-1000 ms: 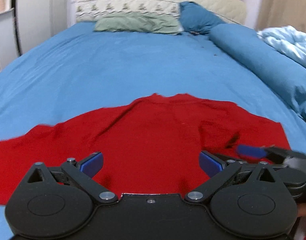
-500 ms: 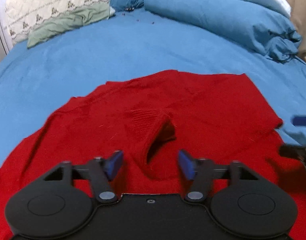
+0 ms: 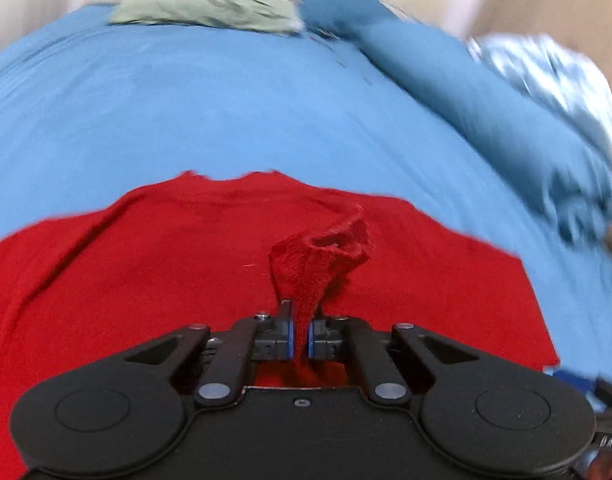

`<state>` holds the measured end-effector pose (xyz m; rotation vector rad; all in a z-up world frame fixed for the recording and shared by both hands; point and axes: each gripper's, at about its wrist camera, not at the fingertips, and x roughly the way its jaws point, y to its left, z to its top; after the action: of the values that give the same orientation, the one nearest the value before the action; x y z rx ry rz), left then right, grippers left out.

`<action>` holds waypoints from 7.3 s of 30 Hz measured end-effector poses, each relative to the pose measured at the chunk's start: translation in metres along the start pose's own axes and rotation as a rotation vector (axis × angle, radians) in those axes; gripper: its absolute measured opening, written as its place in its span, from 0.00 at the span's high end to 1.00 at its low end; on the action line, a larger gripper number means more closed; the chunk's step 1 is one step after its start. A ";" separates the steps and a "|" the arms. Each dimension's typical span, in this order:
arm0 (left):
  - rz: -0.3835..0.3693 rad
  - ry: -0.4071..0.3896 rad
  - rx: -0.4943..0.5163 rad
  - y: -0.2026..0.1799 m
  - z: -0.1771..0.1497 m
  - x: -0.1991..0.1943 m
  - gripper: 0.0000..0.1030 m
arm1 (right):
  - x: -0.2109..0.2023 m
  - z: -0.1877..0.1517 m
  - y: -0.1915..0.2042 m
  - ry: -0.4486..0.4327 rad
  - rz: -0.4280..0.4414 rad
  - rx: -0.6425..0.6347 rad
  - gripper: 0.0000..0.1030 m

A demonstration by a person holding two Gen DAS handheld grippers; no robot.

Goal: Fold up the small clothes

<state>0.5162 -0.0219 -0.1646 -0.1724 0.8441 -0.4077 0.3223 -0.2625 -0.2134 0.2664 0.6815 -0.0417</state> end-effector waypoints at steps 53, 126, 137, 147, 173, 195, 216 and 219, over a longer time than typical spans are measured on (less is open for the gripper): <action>0.295 -0.324 -0.139 0.109 -0.075 -0.103 0.90 | 0.061 0.024 0.044 0.016 -0.157 -0.243 0.00; 0.520 -0.301 -0.818 0.390 -0.137 -0.284 0.25 | 0.072 0.017 0.384 0.093 0.355 -0.418 0.00; 0.601 -0.376 -0.800 0.371 -0.120 -0.277 0.97 | 0.076 0.017 0.373 0.094 0.331 -0.388 0.00; 0.499 -0.490 -0.367 0.221 -0.031 -0.270 0.97 | 0.051 0.047 0.307 0.043 0.255 -0.298 0.00; 0.283 -0.127 0.073 0.060 -0.064 -0.145 0.12 | 0.028 0.058 0.199 0.100 0.135 -0.338 0.00; 0.348 0.112 -0.089 0.140 -0.090 -0.129 0.16 | 0.111 0.006 0.383 0.206 0.268 -1.114 0.49; 0.349 0.108 -0.133 0.156 -0.095 -0.135 0.18 | 0.084 0.082 0.319 0.011 0.236 -0.585 0.80; 0.373 0.072 -0.138 0.156 -0.097 -0.136 0.20 | 0.070 0.111 0.268 -0.049 0.163 -0.420 0.80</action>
<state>0.4058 0.1777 -0.1826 -0.1247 0.9537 -0.0060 0.4785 -0.0293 -0.1132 -0.0840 0.6022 0.2484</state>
